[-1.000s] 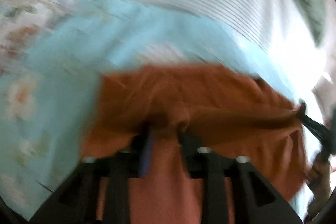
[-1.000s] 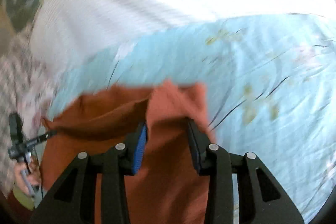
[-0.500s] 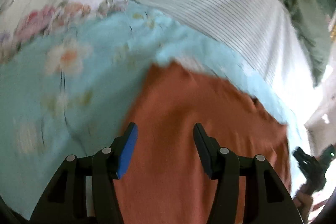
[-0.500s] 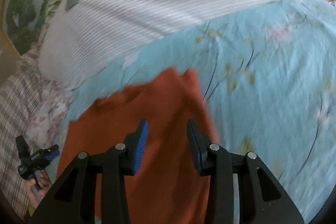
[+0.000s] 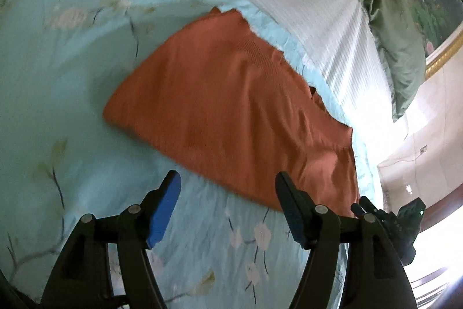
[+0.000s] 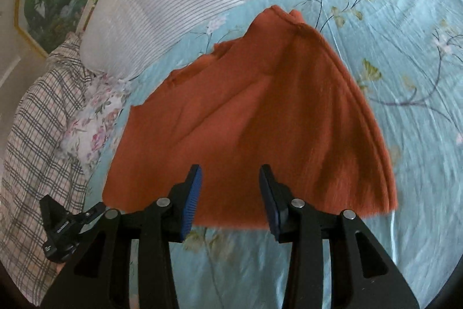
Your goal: Fold small clothes
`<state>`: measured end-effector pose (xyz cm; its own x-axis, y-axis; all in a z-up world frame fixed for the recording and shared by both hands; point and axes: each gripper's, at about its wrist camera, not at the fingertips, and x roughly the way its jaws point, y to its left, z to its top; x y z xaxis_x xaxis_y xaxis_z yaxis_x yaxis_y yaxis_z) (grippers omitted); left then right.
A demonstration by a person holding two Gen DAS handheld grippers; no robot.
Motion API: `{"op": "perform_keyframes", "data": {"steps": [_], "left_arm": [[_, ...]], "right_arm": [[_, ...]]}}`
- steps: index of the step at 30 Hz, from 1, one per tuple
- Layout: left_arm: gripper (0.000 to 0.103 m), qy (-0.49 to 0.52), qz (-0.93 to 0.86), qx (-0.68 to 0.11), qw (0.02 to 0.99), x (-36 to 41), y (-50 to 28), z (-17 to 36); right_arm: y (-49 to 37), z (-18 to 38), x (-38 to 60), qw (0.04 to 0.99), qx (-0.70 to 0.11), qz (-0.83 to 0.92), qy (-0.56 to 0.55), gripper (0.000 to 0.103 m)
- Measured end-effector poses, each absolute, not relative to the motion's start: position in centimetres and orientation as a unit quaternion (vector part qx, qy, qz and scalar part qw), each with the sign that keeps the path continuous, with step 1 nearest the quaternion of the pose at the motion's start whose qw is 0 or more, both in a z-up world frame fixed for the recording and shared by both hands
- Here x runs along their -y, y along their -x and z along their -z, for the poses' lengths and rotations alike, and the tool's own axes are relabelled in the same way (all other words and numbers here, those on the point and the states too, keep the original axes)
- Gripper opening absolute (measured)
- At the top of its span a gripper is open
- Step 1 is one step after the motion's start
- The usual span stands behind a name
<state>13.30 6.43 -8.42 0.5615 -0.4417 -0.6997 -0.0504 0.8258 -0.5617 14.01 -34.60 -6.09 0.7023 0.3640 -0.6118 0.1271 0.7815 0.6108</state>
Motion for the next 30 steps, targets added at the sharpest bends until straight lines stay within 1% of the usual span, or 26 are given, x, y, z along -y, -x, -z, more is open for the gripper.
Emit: {"op": "perform_keyframes", "data": {"steps": [6,11,13,16,19,21,22,23,26,30], "left_arm": [[0.069,0.299,0.108,-0.461,0.829,-6.5,-13.8,9.9],[0.068,0.31,0.084,-0.455,0.831,-6.9,-17.1,10.4],[0.066,0.321,0.064,-0.447,0.832,-7.4,-19.0,10.5],[0.061,0.332,0.044,-0.44,0.833,-7.8,-21.0,10.4],[0.045,0.318,0.031,-0.44,0.839,-7.5,-22.1,10.0],[0.021,0.314,0.032,-0.442,0.84,-7.3,-22.2,9.7],[0.017,0.316,0.036,-0.438,0.841,-7.3,-22.1,9.5],[0.014,0.318,0.047,-0.409,0.854,-7.2,-21.9,9.1],[0.012,0.278,0.069,-0.387,0.876,-4.9,-21.1,6.5],[0.011,0.163,0.127,-0.359,0.91,2.1,-20.4,2.8]], "right_arm": [[-12.6,6.0,33.7,0.864,-0.384,-0.08,-0.316,0.045],[-12.8,6.0,33.4,0.863,-0.388,-0.087,-0.312,0.045],[-13.0,6.0,33.5,0.863,-0.387,-0.088,-0.313,0.045],[-13.6,5.8,34.0,0.865,-0.383,-0.086,-0.311,0.045],[-14.4,5.7,34.8,0.867,-0.378,-0.082,-0.315,0.045],[-15.1,5.7,35.5,0.868,-0.375,-0.079,-0.316,0.045],[-15.4,5.7,35.9,0.869,-0.373,-0.078,-0.317,0.045],[-15.7,5.6,36.2,0.869,-0.372,-0.078,-0.317,0.045],[-16.4,5.6,37.3,0.867,-0.369,-0.082,-0.325,0.045],[-17.5,5.5,38.3,0.857,-0.371,-0.102,-0.343,0.045]]}}
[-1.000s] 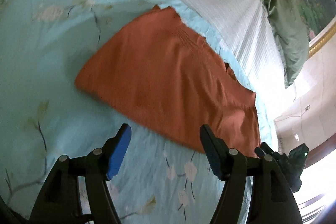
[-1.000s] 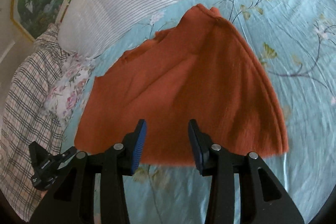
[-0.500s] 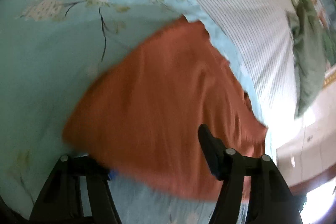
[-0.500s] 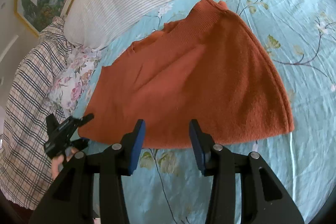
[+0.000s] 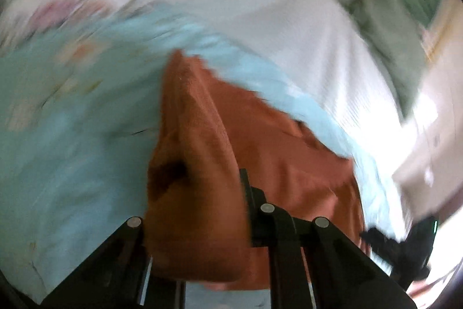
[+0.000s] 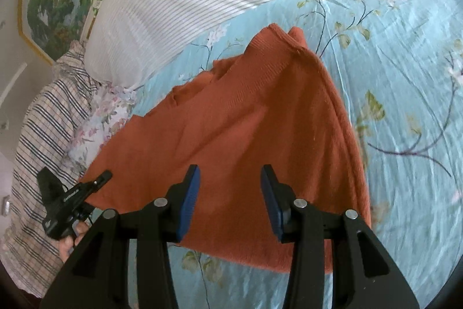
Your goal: Fold small clothes
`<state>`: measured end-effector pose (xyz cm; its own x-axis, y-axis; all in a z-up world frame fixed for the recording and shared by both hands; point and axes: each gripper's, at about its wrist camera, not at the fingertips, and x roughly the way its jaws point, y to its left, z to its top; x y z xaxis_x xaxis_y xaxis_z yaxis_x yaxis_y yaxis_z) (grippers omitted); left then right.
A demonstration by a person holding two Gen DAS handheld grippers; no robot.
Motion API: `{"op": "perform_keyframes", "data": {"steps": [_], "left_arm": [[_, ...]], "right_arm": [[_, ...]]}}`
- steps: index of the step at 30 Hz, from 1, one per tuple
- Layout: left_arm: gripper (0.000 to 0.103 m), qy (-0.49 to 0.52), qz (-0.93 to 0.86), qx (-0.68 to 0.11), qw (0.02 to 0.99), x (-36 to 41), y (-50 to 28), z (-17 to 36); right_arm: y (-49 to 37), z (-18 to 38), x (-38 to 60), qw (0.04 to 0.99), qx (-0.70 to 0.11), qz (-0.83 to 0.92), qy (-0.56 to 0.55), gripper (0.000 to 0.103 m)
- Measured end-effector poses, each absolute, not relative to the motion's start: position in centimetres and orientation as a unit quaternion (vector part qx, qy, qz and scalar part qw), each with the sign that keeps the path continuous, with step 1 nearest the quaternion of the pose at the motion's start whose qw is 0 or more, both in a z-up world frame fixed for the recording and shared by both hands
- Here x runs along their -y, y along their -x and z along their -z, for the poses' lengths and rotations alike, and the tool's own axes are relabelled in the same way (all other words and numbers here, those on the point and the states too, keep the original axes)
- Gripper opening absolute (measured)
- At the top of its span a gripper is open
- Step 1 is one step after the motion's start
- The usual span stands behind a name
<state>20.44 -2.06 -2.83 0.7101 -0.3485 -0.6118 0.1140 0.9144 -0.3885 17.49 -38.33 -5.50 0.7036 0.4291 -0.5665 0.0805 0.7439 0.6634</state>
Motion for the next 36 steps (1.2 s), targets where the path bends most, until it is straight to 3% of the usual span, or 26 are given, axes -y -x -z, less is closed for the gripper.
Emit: {"op": "perform_keyframes", "data": {"steps": [6,10,24,25,28,29,36], "left_arm": [[0.011,-0.028,0.194,-0.353,0.915,13.6,-18.9,4.2],[0.011,-0.145,0.186,-0.353,0.906,18.1,-18.0,8.0],[0.012,-0.27,0.151,-0.299,0.903,20.7,-16.9,9.5],[0.012,-0.281,0.15,-0.295,0.901,20.9,-16.9,9.7],[0.011,-0.288,0.131,-0.297,0.901,20.9,-16.9,9.7],[0.011,-0.286,0.117,-0.3,0.902,20.7,-17.0,9.5],[0.011,-0.23,0.142,-0.297,0.916,22.2,-16.5,4.7]], "right_arm": [[-20.6,5.9,37.8,0.827,-0.394,-0.158,-0.368,0.046],[-23.4,6.7,36.4,0.809,-0.414,-0.187,-0.372,0.077],[-34.9,7.7,30.7,0.773,-0.48,-0.244,-0.337,0.077],[-35.3,7.7,30.4,0.775,-0.487,-0.241,-0.324,0.076],[-35.5,7.3,29.7,0.789,-0.497,-0.232,-0.276,0.028],[-35.1,6.8,29.9,0.795,-0.491,-0.232,-0.27,0.019],[-31.1,0.7,34.6,0.842,-0.41,-0.235,-0.261,0.016]]}}
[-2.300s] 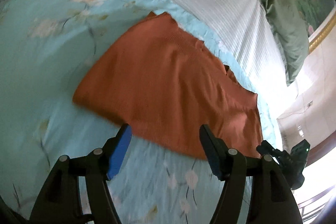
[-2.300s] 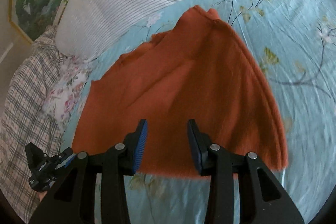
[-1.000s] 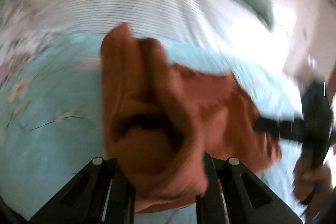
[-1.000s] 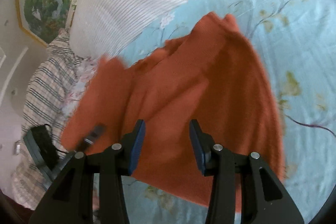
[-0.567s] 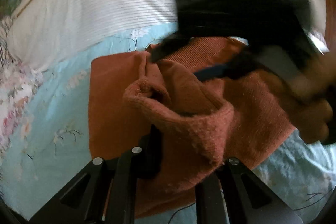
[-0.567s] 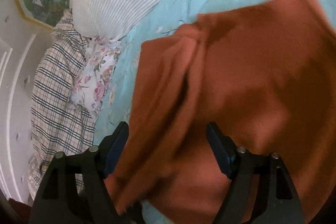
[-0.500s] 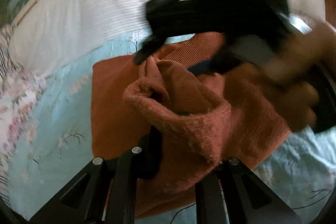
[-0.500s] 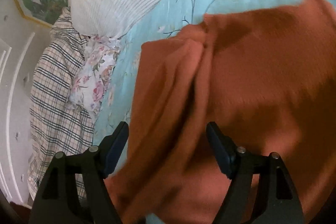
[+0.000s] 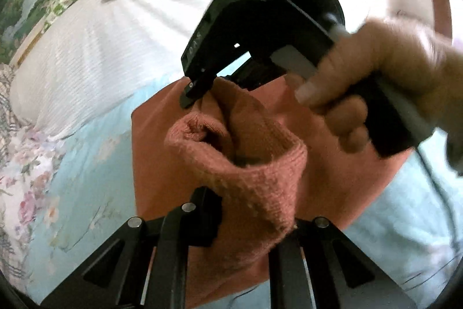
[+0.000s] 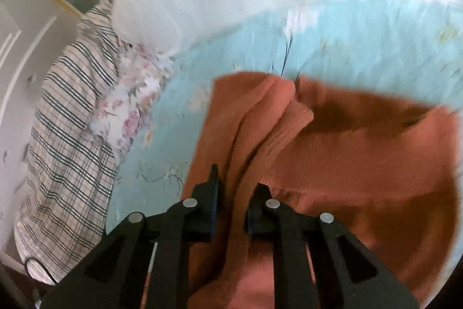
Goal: Fold small clothes
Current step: 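Grasp the folded sweater edge with the left gripper and fold it over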
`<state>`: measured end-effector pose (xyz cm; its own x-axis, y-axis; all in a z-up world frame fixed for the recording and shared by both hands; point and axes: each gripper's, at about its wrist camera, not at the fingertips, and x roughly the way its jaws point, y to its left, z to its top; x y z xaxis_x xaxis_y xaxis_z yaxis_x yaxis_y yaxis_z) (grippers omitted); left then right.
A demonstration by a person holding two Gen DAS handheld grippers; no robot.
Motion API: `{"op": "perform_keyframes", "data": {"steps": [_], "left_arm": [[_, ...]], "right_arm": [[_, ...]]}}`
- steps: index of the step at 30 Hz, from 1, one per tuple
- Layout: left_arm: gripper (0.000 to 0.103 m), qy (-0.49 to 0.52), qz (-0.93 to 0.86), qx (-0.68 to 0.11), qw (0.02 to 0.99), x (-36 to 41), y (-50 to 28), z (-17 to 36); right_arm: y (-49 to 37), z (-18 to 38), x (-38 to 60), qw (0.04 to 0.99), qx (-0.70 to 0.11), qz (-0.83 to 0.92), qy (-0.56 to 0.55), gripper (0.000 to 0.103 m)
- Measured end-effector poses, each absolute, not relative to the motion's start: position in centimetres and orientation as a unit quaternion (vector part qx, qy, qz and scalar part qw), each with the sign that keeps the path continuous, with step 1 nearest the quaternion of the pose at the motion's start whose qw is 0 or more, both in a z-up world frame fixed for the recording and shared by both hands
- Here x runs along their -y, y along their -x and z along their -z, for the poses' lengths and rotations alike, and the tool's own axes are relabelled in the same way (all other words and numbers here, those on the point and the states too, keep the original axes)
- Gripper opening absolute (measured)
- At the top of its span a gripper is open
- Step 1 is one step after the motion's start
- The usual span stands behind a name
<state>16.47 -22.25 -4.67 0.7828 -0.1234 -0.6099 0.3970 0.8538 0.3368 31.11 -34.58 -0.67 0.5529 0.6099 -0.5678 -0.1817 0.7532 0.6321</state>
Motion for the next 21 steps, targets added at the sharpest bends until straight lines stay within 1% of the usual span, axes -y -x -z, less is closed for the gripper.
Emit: {"op": "perform_keyframes", "data": {"steps": [2,5,11,16,18,20,21], "left_arm": [[0.011,-0.207,0.161,-0.298,0.918,23.3,-17.0,3.7],[0.011,-0.174,0.187,-0.309,0.916,25.7,-17.7,3.5],[0.011,-0.18,0.208,-0.345,0.898,29.6,-19.0,7.0],[0.011,-0.186,0.211,-0.334,0.9,29.7,-19.5,6.7],[0.012,-0.199,0.215,-0.331,0.897,30.5,-18.3,6.9],[0.012,-0.202,0.217,-0.344,0.891,31.0,-18.3,7.8],[0.014,-0.2,0.219,-0.353,0.887,31.1,-18.4,8.4]], "right_arm": [[-30.0,-0.4,36.4,0.853,-0.397,-0.224,-0.256,0.016],[-28.9,0.7,39.7,0.856,-0.4,-0.194,-0.264,0.016],[-28.0,5.4,43.5,0.839,-0.434,-0.153,-0.292,0.016],[-27.0,4.7,44.2,0.852,-0.406,-0.16,-0.289,0.016],[-27.0,5.2,44.3,0.854,-0.413,-0.149,-0.279,0.016],[-27.2,6.4,44.3,0.851,-0.426,-0.134,-0.276,0.016],[-27.2,6.9,44.4,0.85,-0.428,-0.131,-0.276,0.016]]}}
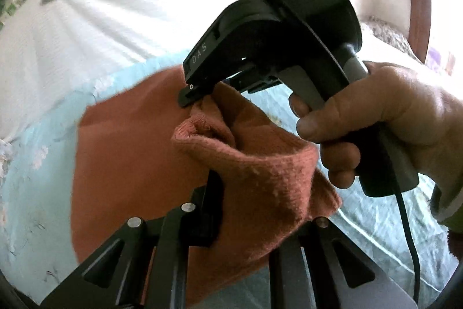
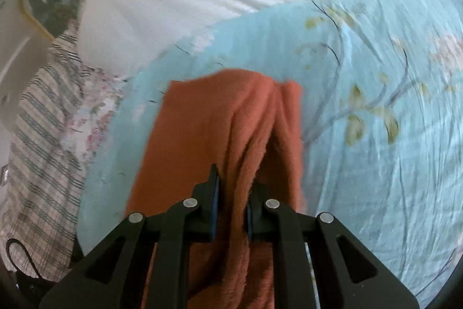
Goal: Fold small clothes
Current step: 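Grasp the folded sweater edge with the left gripper and fold it over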
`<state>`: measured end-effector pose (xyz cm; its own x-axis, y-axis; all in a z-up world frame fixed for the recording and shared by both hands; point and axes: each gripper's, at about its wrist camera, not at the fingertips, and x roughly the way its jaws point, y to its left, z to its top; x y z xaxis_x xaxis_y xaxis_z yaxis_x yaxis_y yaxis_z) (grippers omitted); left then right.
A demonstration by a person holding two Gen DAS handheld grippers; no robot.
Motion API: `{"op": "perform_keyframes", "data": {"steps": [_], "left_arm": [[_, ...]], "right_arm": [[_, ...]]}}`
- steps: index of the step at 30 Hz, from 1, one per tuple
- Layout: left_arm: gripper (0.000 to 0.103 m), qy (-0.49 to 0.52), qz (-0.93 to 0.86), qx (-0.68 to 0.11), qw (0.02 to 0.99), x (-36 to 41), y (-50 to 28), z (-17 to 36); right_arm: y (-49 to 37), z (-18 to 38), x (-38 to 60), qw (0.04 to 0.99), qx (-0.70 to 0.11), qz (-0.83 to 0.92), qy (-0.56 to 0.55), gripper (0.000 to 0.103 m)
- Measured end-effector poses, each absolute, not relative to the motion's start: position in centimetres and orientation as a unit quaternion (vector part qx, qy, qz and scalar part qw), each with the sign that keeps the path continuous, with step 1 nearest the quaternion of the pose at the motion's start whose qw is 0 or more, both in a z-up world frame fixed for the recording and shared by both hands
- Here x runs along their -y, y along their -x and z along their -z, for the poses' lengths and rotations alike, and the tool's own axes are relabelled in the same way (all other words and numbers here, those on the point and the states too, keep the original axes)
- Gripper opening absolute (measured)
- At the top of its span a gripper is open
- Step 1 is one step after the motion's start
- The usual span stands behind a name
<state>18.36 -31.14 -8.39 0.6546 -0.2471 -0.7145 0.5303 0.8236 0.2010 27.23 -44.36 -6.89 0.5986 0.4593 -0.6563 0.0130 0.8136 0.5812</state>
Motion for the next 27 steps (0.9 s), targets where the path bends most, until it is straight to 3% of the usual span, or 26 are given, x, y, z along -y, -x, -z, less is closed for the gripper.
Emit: {"op": "perform_keyframes", "data": {"steps": [3,4,6,9,10,11,12,16,27], "left_arm": [[0.02,-0.19,0.224,-0.374,0.88,30.6,-19.4,9.2],[0.024,-0.183,0.229,-0.375,0.88,30.2,-19.4,8.9],[0.046,-0.169,0.229,-0.379,0.881,29.2,-19.3,8.2],[0.07,-0.145,0.229,-0.374,0.887,26.6,-18.8,6.7],[0.072,-0.133,0.23,-0.375,0.888,25.5,-18.7,6.2],[0.078,-0.125,0.229,-0.376,0.889,25.0,-18.3,5.9],[0.084,-0.115,0.223,-0.38,0.89,23.8,-18.1,5.4],[0.087,-0.077,0.181,-0.384,0.902,18.8,-18.1,4.6],[0.087,0.088,0.167,-0.482,0.856,10.6,-26.3,7.4]], "right_arm": [[-26.9,7.4,44.7,0.851,-0.426,-0.126,-0.281,0.021],[-26.6,7.1,44.7,0.853,-0.423,-0.12,-0.28,0.027],[-26.0,6.3,45.0,0.86,-0.417,-0.105,-0.275,0.039],[-24.6,5.0,45.6,0.868,-0.401,-0.092,-0.279,0.073],[-24.1,4.6,45.7,0.871,-0.398,-0.084,-0.277,0.088],[-23.6,4.2,45.7,0.874,-0.394,-0.083,-0.273,0.092],[-23.3,4.0,45.4,0.874,-0.394,-0.087,-0.271,0.092],[-23.0,4.4,44.3,0.862,-0.417,-0.1,-0.271,0.092],[-24.0,7.5,44.3,0.832,-0.445,-0.118,-0.309,0.092]]}}
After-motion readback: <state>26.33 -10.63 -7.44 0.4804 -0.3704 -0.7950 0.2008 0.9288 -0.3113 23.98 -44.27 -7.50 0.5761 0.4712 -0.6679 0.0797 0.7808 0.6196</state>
